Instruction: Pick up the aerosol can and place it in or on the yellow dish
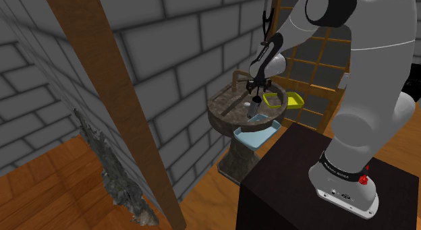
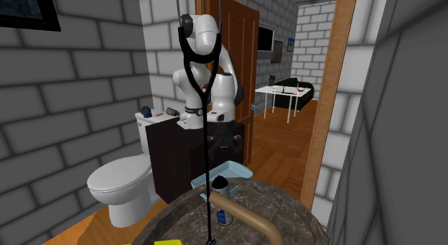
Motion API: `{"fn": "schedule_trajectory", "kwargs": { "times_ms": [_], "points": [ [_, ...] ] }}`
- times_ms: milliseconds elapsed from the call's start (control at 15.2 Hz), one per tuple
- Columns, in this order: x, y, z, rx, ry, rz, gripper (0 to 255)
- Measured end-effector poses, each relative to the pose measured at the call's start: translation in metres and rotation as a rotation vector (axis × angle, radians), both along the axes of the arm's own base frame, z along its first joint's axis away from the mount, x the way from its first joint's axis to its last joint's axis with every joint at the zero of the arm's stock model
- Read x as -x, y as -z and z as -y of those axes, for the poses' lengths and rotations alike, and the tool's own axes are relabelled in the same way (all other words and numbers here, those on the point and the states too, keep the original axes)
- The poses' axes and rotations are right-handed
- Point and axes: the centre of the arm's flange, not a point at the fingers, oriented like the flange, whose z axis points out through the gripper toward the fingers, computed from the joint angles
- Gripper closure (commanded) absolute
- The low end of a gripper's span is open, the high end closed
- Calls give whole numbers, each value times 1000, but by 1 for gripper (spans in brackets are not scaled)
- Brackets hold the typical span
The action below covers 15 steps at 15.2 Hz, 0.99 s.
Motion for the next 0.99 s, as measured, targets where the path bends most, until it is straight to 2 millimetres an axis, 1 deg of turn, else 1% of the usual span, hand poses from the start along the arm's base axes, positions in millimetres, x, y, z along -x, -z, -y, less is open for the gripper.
{"fn": "schedule_trajectory", "kwargs": {
  "times_ms": [132, 198, 396, 726, 990],
  "points": [
    [-8, 22, 15, 1, 27, 0, 0],
    [-8, 33, 20, 1, 38, -1, 0],
    [-12, 50, 28, 2, 47, -1, 0],
    [-15, 75, 33, 2, 48, -1, 0],
    [-15, 78, 33, 2, 48, 0, 0]
  ]
}}
